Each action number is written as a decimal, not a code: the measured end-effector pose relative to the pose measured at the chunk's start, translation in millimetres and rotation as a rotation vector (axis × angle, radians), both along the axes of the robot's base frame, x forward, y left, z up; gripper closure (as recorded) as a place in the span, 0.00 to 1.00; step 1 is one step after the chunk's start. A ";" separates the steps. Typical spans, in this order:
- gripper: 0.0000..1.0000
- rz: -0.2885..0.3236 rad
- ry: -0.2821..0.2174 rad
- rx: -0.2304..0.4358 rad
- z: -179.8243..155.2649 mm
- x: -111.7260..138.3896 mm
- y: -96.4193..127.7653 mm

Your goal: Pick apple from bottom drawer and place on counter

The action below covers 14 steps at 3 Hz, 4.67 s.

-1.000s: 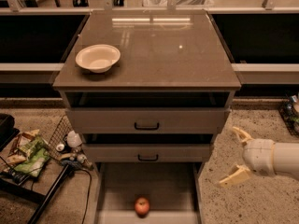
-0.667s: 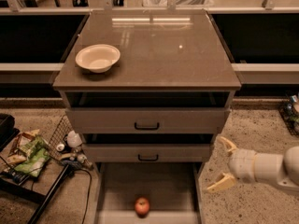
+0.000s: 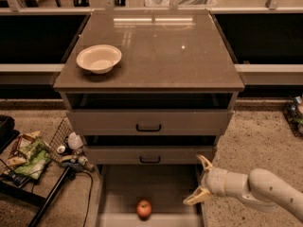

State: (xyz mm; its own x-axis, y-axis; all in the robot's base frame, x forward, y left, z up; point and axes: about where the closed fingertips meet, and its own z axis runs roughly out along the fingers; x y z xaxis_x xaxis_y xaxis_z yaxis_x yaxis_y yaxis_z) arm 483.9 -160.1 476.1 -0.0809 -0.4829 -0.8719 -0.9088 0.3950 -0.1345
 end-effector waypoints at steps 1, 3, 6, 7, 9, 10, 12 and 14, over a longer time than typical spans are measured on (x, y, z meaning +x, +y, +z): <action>0.00 0.024 0.018 0.033 -63.5 2.1 23.8; 0.00 0.032 0.048 0.058 -82.9 -5.1 35.4; 0.00 0.207 0.271 0.138 -275.4 -29.7 158.2; 0.00 0.204 0.277 0.142 -286.5 -27.3 163.9; 0.00 0.234 0.211 0.182 -281.3 -30.0 176.4; 0.00 0.260 0.166 0.221 -283.2 -27.3 186.5; 0.00 0.286 0.115 0.212 -289.6 -4.2 203.1; 0.00 0.321 0.119 0.089 -303.7 9.5 203.3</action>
Offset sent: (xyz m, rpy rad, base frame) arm 0.0020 0.0196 -0.0527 0.0270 0.0135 0.0204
